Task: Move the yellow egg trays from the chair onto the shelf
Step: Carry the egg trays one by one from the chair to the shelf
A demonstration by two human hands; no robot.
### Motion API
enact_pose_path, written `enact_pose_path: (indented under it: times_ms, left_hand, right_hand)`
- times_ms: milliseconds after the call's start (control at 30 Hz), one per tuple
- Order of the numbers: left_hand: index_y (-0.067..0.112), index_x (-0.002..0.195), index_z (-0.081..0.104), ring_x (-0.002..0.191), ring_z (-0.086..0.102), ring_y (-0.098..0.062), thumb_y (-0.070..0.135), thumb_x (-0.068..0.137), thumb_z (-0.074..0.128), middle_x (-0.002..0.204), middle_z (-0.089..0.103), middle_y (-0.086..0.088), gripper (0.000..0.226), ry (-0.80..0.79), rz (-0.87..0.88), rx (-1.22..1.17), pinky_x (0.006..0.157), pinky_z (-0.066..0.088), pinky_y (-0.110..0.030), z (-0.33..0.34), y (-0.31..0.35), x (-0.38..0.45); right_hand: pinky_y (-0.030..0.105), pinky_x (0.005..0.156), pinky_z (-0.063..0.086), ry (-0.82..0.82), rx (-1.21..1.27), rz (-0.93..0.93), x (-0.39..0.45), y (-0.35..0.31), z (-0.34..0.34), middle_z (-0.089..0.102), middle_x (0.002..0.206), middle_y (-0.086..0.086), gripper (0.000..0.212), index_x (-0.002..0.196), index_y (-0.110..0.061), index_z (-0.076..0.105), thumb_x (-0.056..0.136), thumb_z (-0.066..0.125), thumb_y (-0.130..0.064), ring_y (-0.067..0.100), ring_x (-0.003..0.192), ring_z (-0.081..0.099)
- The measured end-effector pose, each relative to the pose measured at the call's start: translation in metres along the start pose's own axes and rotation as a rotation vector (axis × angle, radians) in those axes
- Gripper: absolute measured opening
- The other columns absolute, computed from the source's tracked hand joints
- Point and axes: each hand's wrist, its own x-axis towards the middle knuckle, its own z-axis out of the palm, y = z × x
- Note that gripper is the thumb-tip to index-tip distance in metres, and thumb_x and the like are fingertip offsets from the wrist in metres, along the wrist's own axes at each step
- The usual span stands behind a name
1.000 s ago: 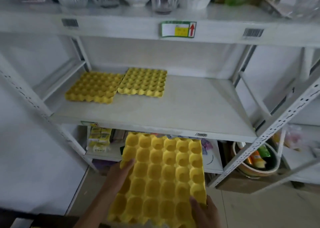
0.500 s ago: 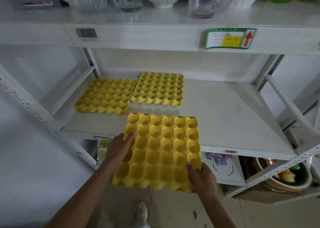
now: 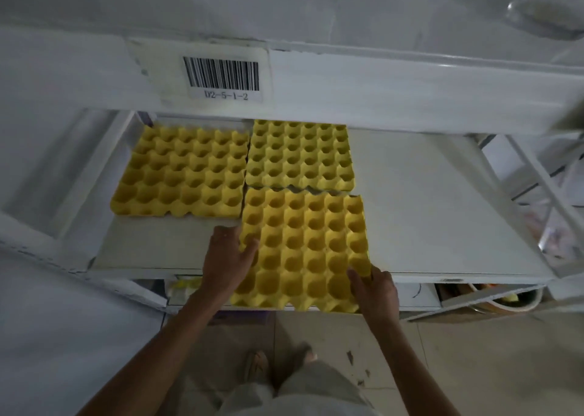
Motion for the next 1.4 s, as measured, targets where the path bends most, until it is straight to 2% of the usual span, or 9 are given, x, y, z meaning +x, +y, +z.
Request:
enact_pose_path:
  times_ms: [267,467,633,733,833,967,1067,1200,1400]
  left_hand:
    - [0.019,0.13,0.064,0.121,0.056,-0.024,0.052,0.1,0.049,0.133,0.059,-0.001,0.047,-0.033,0.194,0.42,0.094,0.048,-0.04,-0.017,-0.008,0.019]
    - [0.013,0.125,0.069,0.113,0.061,-0.026,0.049,0.1,0.052,0.129,0.062,-0.005,0.047,-0.015,0.208,0.417,0.087,0.05,-0.041,-0.011,-0.009,0.013]
    - [0.012,0.133,0.064,0.115,0.06,-0.033,0.048,0.099,0.054,0.129,0.062,-0.011,0.05,0.0,0.163,0.334,0.088,0.051,-0.045,-0.012,-0.007,0.006]
    - [0.012,0.142,0.055,0.126,0.055,-0.035,0.05,0.101,0.05,0.144,0.055,-0.012,0.057,-0.026,0.096,0.333,0.094,0.051,-0.047,-0.014,-0.001,-0.006]
    - [0.01,0.152,0.044,0.145,0.04,-0.036,0.053,0.102,0.047,0.163,0.036,-0.014,0.066,0.028,0.008,0.276,0.108,0.044,-0.051,-0.018,0.001,-0.031]
    - [0.012,0.157,0.038,0.156,0.025,-0.033,0.055,0.101,0.045,0.171,0.022,-0.011,0.072,0.206,-0.161,0.203,0.117,0.035,-0.053,-0.019,-0.002,-0.088]
    - [0.01,0.155,0.042,0.155,0.027,-0.034,0.051,0.101,0.051,0.17,0.025,-0.013,0.068,0.354,-0.325,0.214,0.115,0.039,-0.053,-0.006,0.0,-0.151]
    - [0.004,0.149,0.051,0.15,0.038,-0.039,0.057,0.099,0.039,0.165,0.036,-0.018,0.074,0.511,-0.553,0.226,0.114,0.04,-0.052,0.043,0.009,-0.264]
    - [0.0,0.142,0.056,0.138,0.048,-0.047,0.042,0.101,0.056,0.156,0.045,-0.025,0.058,0.458,-1.046,0.133,0.107,0.045,-0.055,0.144,0.049,-0.477]
  right_hand:
    - [0.049,0.083,0.059,-0.026,-0.046,-0.002,0.015,-0.004,0.0,0.067,0.105,0.019,0.051,0.122,-0.006,0.066,0.1,0.057,-0.051,0.037,0.096,0.069]
    - [0.038,0.079,0.05,-0.04,-0.084,-0.017,0.014,0.0,0.0,0.053,0.107,0.01,0.057,0.134,-0.01,0.059,0.099,0.055,-0.054,0.037,0.106,0.063]
    - [0.048,0.097,0.047,-0.038,-0.215,-0.073,0.015,0.002,-0.002,0.04,0.143,0.019,0.08,0.158,-0.011,0.028,0.099,0.052,-0.058,0.038,0.129,0.043]
    - [0.052,0.104,0.044,-0.02,-0.311,-0.14,0.016,-0.006,-0.013,0.032,0.154,0.018,0.086,0.16,-0.012,0.023,0.096,0.054,-0.061,0.037,0.137,0.037]
    - [0.056,0.111,0.041,0.03,-0.266,-0.362,0.005,-0.024,-0.024,0.027,0.162,0.016,0.078,0.161,-0.013,0.026,0.1,0.051,-0.056,0.038,0.144,0.034]
    - [0.049,0.125,0.025,0.027,-0.22,-0.867,-0.021,-0.055,-0.023,0.024,0.169,0.015,0.069,0.16,-0.007,0.034,0.105,0.045,-0.047,0.034,0.156,0.023]
    - [0.042,0.13,0.012,-0.16,-0.215,-1.141,-0.05,-0.067,-0.016,0.014,0.173,0.012,0.069,0.162,-0.005,0.028,0.105,0.043,-0.043,0.029,0.161,0.011]
    - [0.047,0.128,0.02,-0.405,-0.276,-1.421,-0.09,-0.033,-0.001,0.021,0.171,0.016,0.07,0.16,-0.002,0.033,0.102,0.044,-0.04,0.032,0.159,0.017]
    - [0.04,0.127,0.013,-0.862,-0.597,-1.635,-0.151,0.087,0.007,0.017,0.171,0.016,0.074,0.163,-0.004,0.023,0.105,0.043,-0.044,0.029,0.159,0.015]
